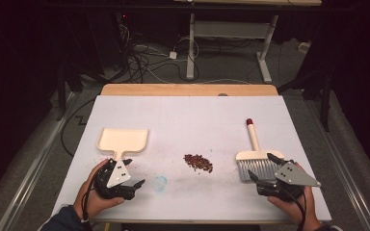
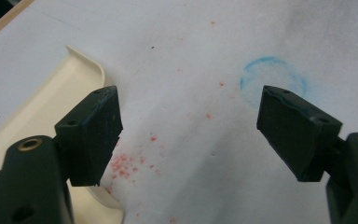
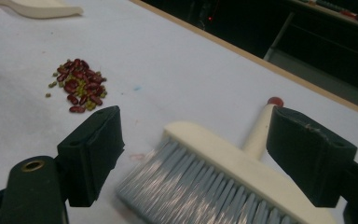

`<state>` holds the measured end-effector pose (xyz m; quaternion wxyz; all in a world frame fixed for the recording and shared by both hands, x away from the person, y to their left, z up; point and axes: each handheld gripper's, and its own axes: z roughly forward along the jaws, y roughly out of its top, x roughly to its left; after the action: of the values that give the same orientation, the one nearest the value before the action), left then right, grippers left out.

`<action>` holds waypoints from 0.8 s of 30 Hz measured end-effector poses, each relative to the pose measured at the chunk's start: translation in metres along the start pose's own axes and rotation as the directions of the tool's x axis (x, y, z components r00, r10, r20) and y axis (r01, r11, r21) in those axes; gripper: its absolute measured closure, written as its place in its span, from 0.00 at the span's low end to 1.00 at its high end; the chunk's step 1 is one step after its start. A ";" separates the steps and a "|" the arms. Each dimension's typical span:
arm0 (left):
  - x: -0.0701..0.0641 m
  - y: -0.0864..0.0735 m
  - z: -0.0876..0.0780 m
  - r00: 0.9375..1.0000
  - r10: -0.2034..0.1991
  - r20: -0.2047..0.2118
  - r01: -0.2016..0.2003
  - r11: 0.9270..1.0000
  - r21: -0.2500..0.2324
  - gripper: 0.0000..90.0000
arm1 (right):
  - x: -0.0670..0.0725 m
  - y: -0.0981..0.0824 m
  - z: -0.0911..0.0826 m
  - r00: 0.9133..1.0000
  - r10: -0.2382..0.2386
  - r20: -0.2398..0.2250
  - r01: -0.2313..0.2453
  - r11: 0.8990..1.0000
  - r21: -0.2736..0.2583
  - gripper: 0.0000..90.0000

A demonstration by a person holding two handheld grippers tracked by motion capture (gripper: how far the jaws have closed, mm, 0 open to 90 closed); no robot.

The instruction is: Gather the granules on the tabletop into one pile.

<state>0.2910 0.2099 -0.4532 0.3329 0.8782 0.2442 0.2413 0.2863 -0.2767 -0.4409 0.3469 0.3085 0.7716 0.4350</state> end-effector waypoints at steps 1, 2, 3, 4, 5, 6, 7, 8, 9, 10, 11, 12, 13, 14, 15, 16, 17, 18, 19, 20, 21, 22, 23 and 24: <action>0.000 0.000 0.000 1.000 -0.001 -0.002 0.001 1.000 -0.001 0.24 | 0.002 -0.002 -0.001 1.000 0.001 -0.006 -0.001 1.000 0.005 0.20; 0.000 0.000 0.000 1.000 -0.001 -0.003 0.001 1.000 -0.002 0.23 | 0.003 -0.005 -0.001 1.000 0.000 -0.014 0.000 1.000 0.007 0.20; 0.000 0.000 0.000 1.000 -0.001 -0.004 0.001 1.000 -0.003 0.23 | 0.005 -0.007 -0.001 1.000 -0.004 -0.018 0.004 1.000 0.012 0.20; 0.000 0.001 0.000 1.000 0.002 -0.006 -0.002 1.000 -0.002 0.23 | 0.007 -0.008 -0.001 1.000 -0.014 -0.017 0.015 1.000 0.017 0.19; -0.001 0.001 0.000 1.000 0.004 -0.006 -0.004 1.000 -0.001 0.23 | 0.009 -0.008 -0.001 1.000 -0.020 -0.017 0.020 1.000 0.016 0.19; -0.001 0.001 0.000 1.000 0.007 -0.006 -0.007 1.000 -0.002 0.23 | 0.010 -0.007 -0.002 0.999 -0.030 -0.019 0.030 0.999 0.014 0.19; -0.002 0.001 0.000 1.000 0.007 -0.007 -0.007 1.000 -0.006 0.23 | 0.011 -0.006 -0.002 0.999 -0.033 -0.015 0.033 0.999 0.009 0.19; -0.003 0.001 -0.001 1.000 0.004 0.000 -0.004 1.000 -0.006 0.23 | 0.012 -0.005 -0.003 0.999 -0.036 -0.010 0.036 0.999 0.001 0.19; -0.003 0.000 -0.001 1.000 0.005 0.000 -0.005 1.000 -0.003 0.23 | 0.013 -0.004 -0.004 0.999 -0.030 -0.013 0.030 1.000 -0.009 0.19; -0.003 0.000 -0.001 1.000 0.007 0.000 -0.007 1.000 -0.001 0.23 | 0.013 -0.003 -0.004 1.000 -0.024 -0.016 0.024 1.000 -0.013 0.19; -0.003 -0.001 -0.002 1.000 0.006 0.001 -0.006 1.000 -0.002 0.23 | 0.014 -0.002 -0.004 1.000 -0.027 -0.010 0.027 1.000 -0.015 0.19; -0.003 -0.001 -0.002 1.000 0.005 0.001 -0.005 1.000 -0.005 0.23 | 0.014 -0.001 -0.005 1.000 -0.027 -0.009 0.027 1.000 -0.016 0.18; -0.003 0.000 -0.003 1.000 0.009 0.001 -0.009 1.000 -0.005 0.23 | 0.015 -0.001 -0.006 1.000 -0.029 -0.011 0.028 0.999 -0.017 0.18; -0.003 0.000 -0.003 1.000 0.008 0.001 -0.008 1.000 -0.007 0.23 | 0.016 -0.001 -0.006 0.999 -0.034 -0.005 0.034 0.999 -0.014 0.18; -0.004 -0.001 -0.003 1.000 0.008 0.001 -0.008 1.000 -0.010 0.23 | 0.016 0.000 -0.006 0.999 -0.038 -0.002 0.038 0.999 -0.015 0.18; -0.004 -0.001 -0.003 1.000 0.010 0.000 -0.010 1.000 -0.007 0.23 | 0.016 0.001 -0.007 0.999 -0.039 -0.001 0.039 0.999 -0.018 0.18; -0.003 -0.001 -0.004 1.000 0.008 0.000 -0.008 1.000 -0.008 0.23 | 0.016 0.001 -0.007 0.999 -0.037 -0.001 0.037 0.999 -0.020 0.18; -0.003 -0.001 -0.004 1.000 0.005 0.000 -0.005 1.000 -0.009 0.23 | 0.016 0.002 -0.007 0.999 -0.037 0.002 0.037 0.999 -0.021 0.18; -0.003 -0.001 -0.004 1.000 0.003 0.000 -0.003 1.000 -0.011 0.23 | 0.016 0.002 -0.007 0.999 -0.039 0.002 0.039 0.999 -0.024 0.18; -0.003 -0.001 -0.003 1.000 0.003 0.000 -0.003 1.000 -0.010 0.23 | 0.016 0.002 -0.007 0.999 -0.038 0.001 0.038 0.999 -0.025 0.19; -0.003 -0.001 -0.003 1.000 0.004 -0.001 -0.004 1.000 -0.008 0.23 | 0.016 0.002 -0.006 0.999 -0.039 0.001 0.039 0.999 -0.023 0.19; -0.003 0.000 -0.003 1.000 0.003 0.000 -0.003 1.000 -0.007 0.23 | 0.016 0.002 -0.006 0.999 -0.040 0.001 0.040 0.999 -0.022 0.19; -0.003 0.000 -0.002 1.000 0.003 0.000 -0.003 1.000 -0.007 0.23 | 0.016 0.001 -0.006 0.999 -0.040 0.000 0.040 0.999 -0.022 0.19; -0.003 0.000 -0.002 1.000 0.004 0.000 -0.004 1.000 -0.006 0.23 | 0.016 0.001 -0.007 0.999 -0.040 -0.001 0.040 0.999 -0.023 0.19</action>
<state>0.2873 0.2088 -0.4528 0.3351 0.8778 0.2417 0.2425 0.2722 -0.2670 -0.4415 0.3584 0.2884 0.7728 0.4371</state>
